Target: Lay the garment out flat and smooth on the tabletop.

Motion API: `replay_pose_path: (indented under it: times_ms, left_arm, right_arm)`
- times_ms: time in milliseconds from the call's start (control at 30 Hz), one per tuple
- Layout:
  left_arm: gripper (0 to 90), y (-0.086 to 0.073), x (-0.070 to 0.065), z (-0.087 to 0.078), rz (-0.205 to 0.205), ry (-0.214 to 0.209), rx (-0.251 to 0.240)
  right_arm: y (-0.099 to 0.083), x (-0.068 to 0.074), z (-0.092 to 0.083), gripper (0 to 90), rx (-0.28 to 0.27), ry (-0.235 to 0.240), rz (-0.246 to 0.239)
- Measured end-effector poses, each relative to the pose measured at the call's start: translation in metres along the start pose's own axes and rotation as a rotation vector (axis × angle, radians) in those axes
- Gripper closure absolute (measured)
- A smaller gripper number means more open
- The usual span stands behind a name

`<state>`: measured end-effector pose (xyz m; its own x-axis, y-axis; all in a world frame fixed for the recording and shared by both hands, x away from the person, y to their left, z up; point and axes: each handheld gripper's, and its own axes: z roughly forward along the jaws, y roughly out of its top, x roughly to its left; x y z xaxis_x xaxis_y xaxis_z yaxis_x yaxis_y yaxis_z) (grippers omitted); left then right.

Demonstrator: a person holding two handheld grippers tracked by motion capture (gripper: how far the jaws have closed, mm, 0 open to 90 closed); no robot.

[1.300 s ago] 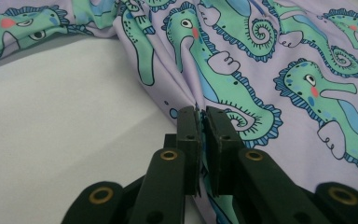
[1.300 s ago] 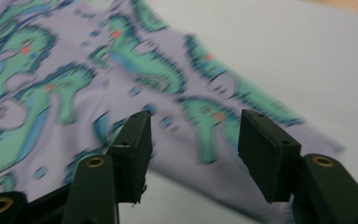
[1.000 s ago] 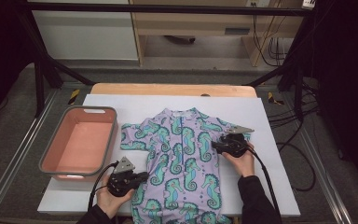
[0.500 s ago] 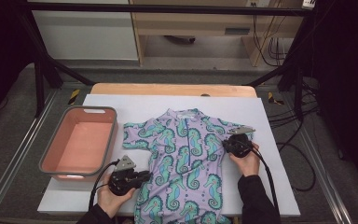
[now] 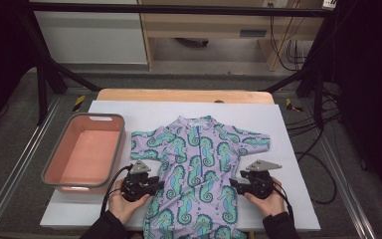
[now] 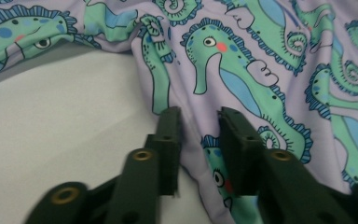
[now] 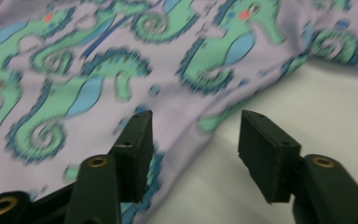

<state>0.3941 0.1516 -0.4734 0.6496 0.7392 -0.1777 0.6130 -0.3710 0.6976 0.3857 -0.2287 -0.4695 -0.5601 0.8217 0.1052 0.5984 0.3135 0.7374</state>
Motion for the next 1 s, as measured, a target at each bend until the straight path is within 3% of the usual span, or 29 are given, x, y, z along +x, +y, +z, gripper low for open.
replay_pose_path:
  times_ms: [133,267,333,433,533,667,767,900,1000]
  left_arm:
    - [87.7,-0.004,0.000,0.001,0.009,-0.003,0.009]
    - [88.6,-0.004,0.005,-0.004,-0.005,0.009,-0.002]
    - [88.7,-0.005,0.008,-0.006,-0.022,0.002,-0.010]
    - [88.9,-0.006,0.007,-0.007,-0.020,0.011,-0.014]
    - [88.9,-0.008,0.001,-0.008,-0.013,-0.005,-0.026]
    - [88.9,-0.009,-0.008,-0.007,0.016,0.010,-0.027]
    - [88.9,-0.010,-0.001,-0.005,-0.005,0.027,-0.026]
    - [86.4,-0.010,0.006,-0.008,-0.026,-0.015,-0.062]
    - [71.8,-0.007,0.006,-0.009,-0.011,-0.025,-0.078]
  right_arm:
    - [-0.012,0.015,-0.004,62.2,0.029,0.048,-0.019]
    - [-0.016,0.027,-0.003,86.2,0.088,0.070,-0.035]
    - [-0.015,0.025,-0.005,89.0,0.101,0.074,-0.035]
    - [-0.016,0.019,-0.011,89.3,0.108,0.048,-0.056]
    - [-0.018,0.011,-0.021,89.3,0.103,-0.013,-0.081]
    - [-0.024,0.007,-0.029,88.7,0.099,0.017,-0.070]
    - [-0.027,0.012,-0.028,87.0,0.107,0.024,-0.079]
    - [-0.022,0.013,-0.025,74.4,0.055,0.025,-0.079]
    - [-0.017,0.013,-0.021,59.8,-0.010,0.039,-0.089]
